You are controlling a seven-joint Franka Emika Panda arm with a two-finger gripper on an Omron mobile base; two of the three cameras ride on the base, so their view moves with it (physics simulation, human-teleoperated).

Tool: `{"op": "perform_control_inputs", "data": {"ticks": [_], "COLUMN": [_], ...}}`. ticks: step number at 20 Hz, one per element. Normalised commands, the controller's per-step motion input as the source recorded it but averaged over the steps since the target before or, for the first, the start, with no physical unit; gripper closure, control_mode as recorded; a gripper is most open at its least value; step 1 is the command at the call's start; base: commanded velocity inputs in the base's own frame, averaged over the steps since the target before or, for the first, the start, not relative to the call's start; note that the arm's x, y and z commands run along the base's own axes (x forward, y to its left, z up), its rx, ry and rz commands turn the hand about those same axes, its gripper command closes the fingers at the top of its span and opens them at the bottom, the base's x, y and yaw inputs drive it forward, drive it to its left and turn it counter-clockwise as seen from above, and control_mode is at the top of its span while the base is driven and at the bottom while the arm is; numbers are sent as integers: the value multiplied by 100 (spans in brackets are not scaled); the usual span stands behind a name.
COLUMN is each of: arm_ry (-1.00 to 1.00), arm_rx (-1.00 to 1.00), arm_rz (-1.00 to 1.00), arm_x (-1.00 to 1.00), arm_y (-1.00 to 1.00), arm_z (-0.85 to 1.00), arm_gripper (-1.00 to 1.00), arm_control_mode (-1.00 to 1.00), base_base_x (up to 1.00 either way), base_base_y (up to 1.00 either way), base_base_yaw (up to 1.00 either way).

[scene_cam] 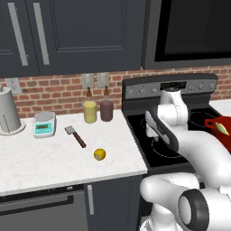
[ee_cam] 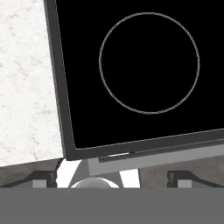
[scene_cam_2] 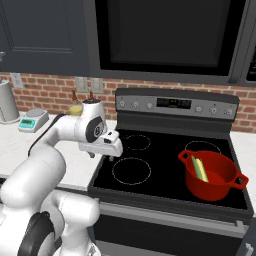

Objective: Put the lemon and corn in the pot. Retrieve the spatula and lightly stir the vegetables in the pot.

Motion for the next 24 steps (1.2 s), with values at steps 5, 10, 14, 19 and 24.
{"op": "perform_control_inputs", "data": {"ticks": [5,10,14,19,24], "arm_ry": [0,1,4,1,4], "arm_rx": [0,0,0,0,0], "arm_rz": [-8,-8,-8,-10,-7], "arm_x": [44,45,41,39,29], "arm_y": [96,100,100,88,30], "arm_z": [-25,-18,-16,-26,-19], "arm_gripper": [-100,-100,-100,-100,-100], "arm_control_mode": [-100,-100,-100,-100,-100], "base_base_x": [0,0,0,0,0], "base_base_y": [0,0,0,0,0], "base_base_yaw": [0,0,0,0,0]}}
